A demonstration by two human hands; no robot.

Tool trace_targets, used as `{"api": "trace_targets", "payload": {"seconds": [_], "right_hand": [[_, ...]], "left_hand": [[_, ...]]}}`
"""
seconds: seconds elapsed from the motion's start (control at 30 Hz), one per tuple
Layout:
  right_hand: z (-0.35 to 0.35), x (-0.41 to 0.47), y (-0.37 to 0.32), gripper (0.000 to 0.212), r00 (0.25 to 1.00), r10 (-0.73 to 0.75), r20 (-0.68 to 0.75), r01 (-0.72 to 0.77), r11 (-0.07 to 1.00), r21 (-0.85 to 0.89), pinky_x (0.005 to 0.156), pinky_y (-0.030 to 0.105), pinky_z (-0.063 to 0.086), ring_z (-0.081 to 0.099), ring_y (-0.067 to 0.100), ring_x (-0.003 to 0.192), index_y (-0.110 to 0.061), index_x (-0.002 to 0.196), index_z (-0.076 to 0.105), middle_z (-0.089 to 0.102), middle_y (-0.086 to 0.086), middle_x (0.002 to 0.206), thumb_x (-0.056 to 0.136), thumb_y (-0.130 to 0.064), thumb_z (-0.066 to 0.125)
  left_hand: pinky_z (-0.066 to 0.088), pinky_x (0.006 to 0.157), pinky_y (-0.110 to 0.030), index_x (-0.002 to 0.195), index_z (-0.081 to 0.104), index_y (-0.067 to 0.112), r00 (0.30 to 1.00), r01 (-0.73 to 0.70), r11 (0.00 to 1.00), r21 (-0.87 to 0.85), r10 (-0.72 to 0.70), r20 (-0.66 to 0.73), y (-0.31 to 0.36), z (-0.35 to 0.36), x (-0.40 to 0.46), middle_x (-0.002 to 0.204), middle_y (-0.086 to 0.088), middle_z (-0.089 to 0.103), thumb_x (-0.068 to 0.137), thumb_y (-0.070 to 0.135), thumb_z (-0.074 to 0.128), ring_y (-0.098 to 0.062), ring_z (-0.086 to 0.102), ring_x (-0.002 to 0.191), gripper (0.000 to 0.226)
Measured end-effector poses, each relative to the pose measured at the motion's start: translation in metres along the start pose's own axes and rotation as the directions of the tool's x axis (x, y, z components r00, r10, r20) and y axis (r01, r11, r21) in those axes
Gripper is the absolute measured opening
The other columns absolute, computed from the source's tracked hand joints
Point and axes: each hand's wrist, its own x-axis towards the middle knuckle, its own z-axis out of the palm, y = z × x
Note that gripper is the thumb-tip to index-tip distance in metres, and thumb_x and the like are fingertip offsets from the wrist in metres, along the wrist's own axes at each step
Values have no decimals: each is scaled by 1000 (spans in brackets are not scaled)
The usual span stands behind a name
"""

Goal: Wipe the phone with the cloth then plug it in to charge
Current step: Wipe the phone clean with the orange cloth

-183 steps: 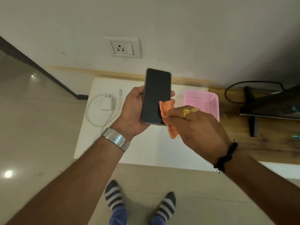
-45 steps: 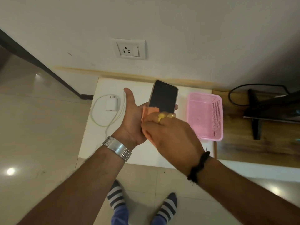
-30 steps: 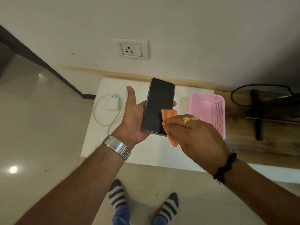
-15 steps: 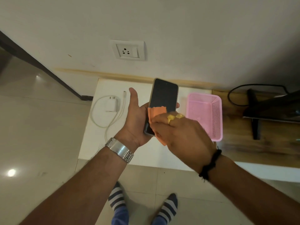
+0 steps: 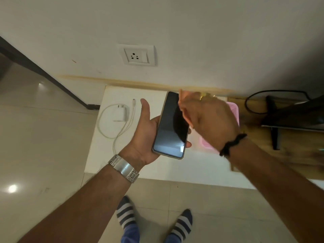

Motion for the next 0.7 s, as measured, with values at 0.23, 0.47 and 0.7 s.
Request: {"api": "trace_targets", "payload": {"seconds": [0.23, 0.47, 0.7], "right_hand": [[11, -46, -31, 31, 971, -209, 114, 204, 977, 60, 67, 39, 60, 68, 28, 87, -19, 109, 70, 72, 3, 105, 86, -2, 60], [2, -2, -2, 19, 1000, -7, -30, 7, 1000, -16, 67, 33, 53, 65, 30, 81, -11, 103, 68, 67, 8, 92, 89, -1, 61], [2, -15, -23, 22, 985, -172, 30, 167, 978, 126, 75, 32, 55, 64, 24, 90, -19, 116, 65, 67, 1, 102, 104, -24, 47]], "left_hand": [[58, 105, -56, 147, 63, 13, 999, -29, 999, -14, 28, -37, 10, -6, 0, 143, -23, 68, 81, 99, 20, -40, 69, 128, 117], [62, 91, -59, 146, 64, 13, 1000, -6, 999, -36, 6, -10, 7, 0, 3, 138, -22, 70, 83, 98, 20, -39, 74, 113, 114], [58, 97, -61, 143, 67, 14, 998, 46, 997, -70, -43, 42, -3, 3, 2, 144, -22, 67, 67, 107, 28, -41, 70, 125, 126]]}}
